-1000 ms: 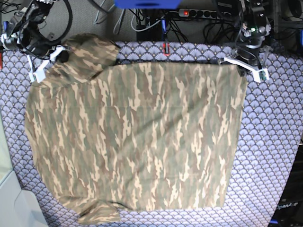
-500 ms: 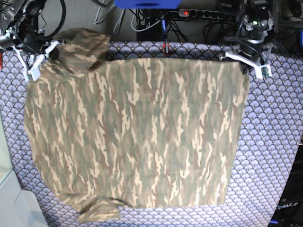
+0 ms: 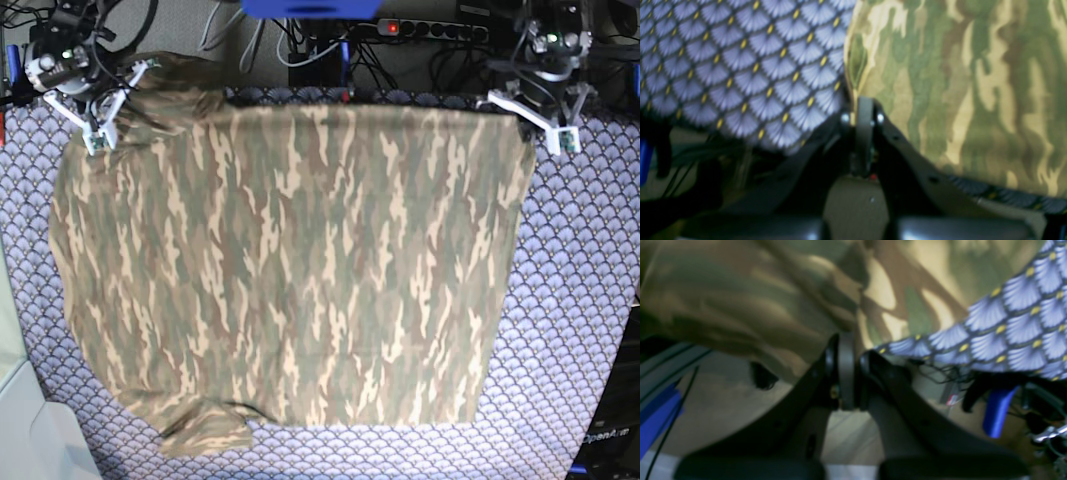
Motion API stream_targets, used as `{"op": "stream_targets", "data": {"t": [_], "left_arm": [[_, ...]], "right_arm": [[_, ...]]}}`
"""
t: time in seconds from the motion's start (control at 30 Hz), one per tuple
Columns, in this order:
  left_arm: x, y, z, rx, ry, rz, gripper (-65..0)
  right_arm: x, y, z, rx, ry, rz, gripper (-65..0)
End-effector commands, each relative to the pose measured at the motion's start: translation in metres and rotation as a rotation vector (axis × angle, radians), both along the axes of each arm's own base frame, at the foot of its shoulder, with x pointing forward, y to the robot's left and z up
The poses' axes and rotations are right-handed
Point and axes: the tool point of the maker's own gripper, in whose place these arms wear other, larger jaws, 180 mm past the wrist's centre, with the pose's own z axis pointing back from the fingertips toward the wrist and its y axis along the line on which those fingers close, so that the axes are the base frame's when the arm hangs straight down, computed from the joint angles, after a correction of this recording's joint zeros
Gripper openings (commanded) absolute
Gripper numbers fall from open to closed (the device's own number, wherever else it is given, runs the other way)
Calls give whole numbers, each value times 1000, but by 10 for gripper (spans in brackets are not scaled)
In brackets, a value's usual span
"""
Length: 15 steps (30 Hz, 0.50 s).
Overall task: Fold the T-shirt properly
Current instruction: 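Lift the shoulder edge with both grippers and pull it taut, then fold the shoulder edge over the shirt body toward the hem with both grippers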
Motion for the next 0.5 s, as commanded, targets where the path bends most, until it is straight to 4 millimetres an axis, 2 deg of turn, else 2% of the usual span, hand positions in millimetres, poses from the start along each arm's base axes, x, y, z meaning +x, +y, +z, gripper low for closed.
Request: {"op": "stream_targets", "data": {"t": [0.0, 0.23, 0.37, 0.47], "left_arm": [[4, 5, 10, 28, -33, 2, -643], [-3, 6, 6, 29, -13, 0, -643], [-1, 11, 9, 48, -13, -15, -643], [3, 10, 14, 50, -30, -18, -643]], "right_arm": [[-2, -10, 5, -52, 6, 3, -650], [1, -15, 8, -86, -20, 17, -650], [11, -16, 24, -112, -67, 27, -650], [14, -16, 28, -119, -79, 30, -650]]}}
